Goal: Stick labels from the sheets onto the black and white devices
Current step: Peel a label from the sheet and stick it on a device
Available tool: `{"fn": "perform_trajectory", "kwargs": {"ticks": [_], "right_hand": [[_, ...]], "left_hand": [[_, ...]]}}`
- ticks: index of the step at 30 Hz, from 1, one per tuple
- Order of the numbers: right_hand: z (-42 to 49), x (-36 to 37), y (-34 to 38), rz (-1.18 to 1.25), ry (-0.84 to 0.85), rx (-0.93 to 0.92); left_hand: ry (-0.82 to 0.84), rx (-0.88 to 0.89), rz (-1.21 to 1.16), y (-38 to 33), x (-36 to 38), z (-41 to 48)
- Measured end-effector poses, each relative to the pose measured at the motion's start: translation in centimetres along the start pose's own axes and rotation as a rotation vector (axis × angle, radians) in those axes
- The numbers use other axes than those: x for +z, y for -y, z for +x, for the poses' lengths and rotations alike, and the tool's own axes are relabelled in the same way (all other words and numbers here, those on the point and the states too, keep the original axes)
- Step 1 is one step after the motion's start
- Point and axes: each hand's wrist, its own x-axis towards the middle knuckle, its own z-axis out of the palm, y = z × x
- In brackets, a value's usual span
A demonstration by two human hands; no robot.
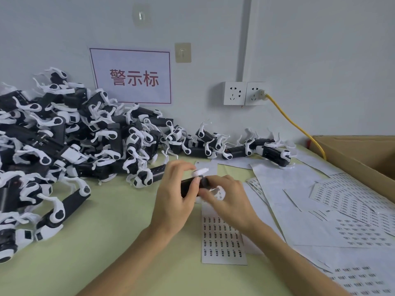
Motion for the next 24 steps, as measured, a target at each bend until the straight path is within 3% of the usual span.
{"fn": "perform_trajectory", "kwargs": {"ticks": [3,6,10,12,15,20,24], "right_hand": [[0.7,-1.8,-0.4,0.364,-0.102,0.193],[0.9,-3.1,-1.2,0.553,-0.123,0.365],[1.0,-3.1,-2.0,0.581,-0.133,0.448],[1.0,-3.0,-1.7,0.51,-0.215,0.43],[0.6,-2.9,-1.2,0.279,-0.307,0.26],[0.4,-2.9,-0.9,0.168,-0.117,0.075],[0.2,-2.7,-1.1,0.028,-0.129,0.02]], "left_hand": [[0.143,-0.085,0.18,1.1,-0.6,0.6],[0.414,-0.215,0.114,1.9,-0.9,0.4],[0.403,-0.259,-0.082,2.0,-0.7,0.3],[0.348,-0.31,-0.154,1.7,-0.6,0.4],[0.29,-0.352,-0.203,1.3,-0.5,0.2],[0.252,-0.339,-0.189,1.0,-0.2,-0.2],[0.276,-0.322,-0.167,1.0,-0.2,-0.3]]}}
